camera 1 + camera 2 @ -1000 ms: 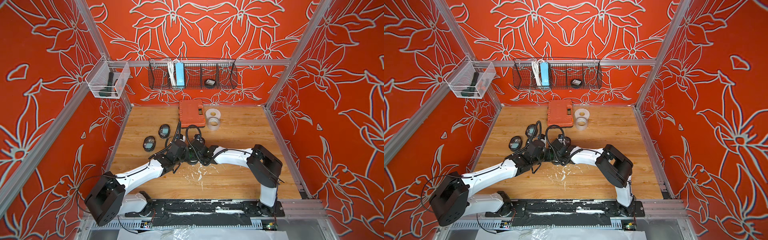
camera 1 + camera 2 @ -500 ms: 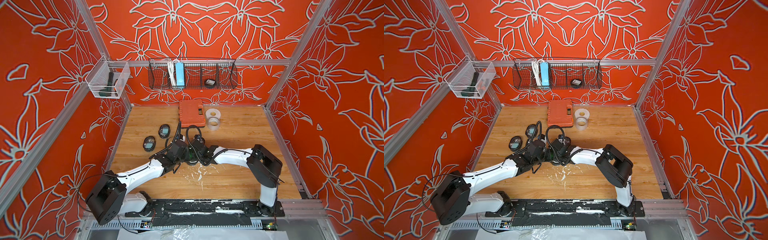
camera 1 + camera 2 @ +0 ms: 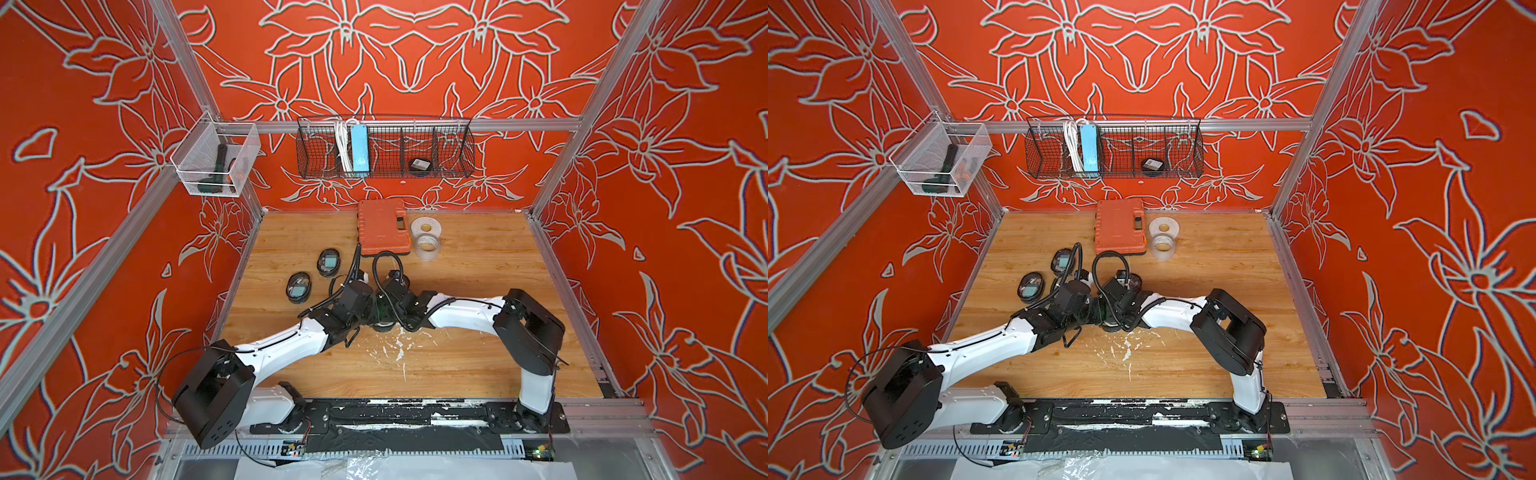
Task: Pack away charging kits
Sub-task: Place the plug in the storage bag, then close the storage bag at the center of the board.
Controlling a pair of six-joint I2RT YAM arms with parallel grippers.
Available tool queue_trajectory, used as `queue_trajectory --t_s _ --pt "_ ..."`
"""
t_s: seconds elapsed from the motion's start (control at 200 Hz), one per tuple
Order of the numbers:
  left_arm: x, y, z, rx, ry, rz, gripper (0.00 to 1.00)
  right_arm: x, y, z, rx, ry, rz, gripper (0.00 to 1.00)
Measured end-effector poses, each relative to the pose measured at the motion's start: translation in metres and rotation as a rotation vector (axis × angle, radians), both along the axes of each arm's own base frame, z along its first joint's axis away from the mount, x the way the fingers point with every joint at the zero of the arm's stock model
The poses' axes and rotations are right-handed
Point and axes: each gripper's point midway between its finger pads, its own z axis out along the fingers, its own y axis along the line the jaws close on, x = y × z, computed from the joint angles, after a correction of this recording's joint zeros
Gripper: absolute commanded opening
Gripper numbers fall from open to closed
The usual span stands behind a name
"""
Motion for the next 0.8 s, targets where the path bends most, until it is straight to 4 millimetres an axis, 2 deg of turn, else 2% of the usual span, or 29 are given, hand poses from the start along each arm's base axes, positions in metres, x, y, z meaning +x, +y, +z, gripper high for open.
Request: queue_trajectory --t_s 0.15,0.305,0.375,0.475,0.706,0.751,0.801 --pt "0.000 0.000 -0.001 0.000 0.002 -0.001 0.00 -0.001 -0.001 0.000 -0.001 -0.001 0.003 0.59" --pt "-0.001 0.002 -0.002 0.006 0.009 0.009 0.40 -0.001 -0.006 0.009 -0.005 -0.020 0.011 0.59" --pt "-0.001 0.005 -0.003 0.015 0.011 0.014 0.51 0.000 -0.011 0.014 -0.013 -0.030 0.012 0.58" --pt "-0.001 0.004 0.002 0.002 -0.002 0.012 0.52 0.005 -0.014 0.023 -0.005 -0.049 0.005 0.54" --pt "0.000 0.004 0.037 -0.063 -0.098 0.021 0.55 0.014 -0.025 0.033 -0.007 -0.078 -0.005 0.47" --pt "0.000 0.006 0.043 -0.075 -0.114 0.028 0.58 0.014 -0.030 0.033 -0.011 -0.079 -0.010 0.47" --pt "0.000 0.009 0.047 -0.088 -0.125 0.042 0.68 0.014 -0.037 0.033 -0.015 -0.078 -0.016 0.47"
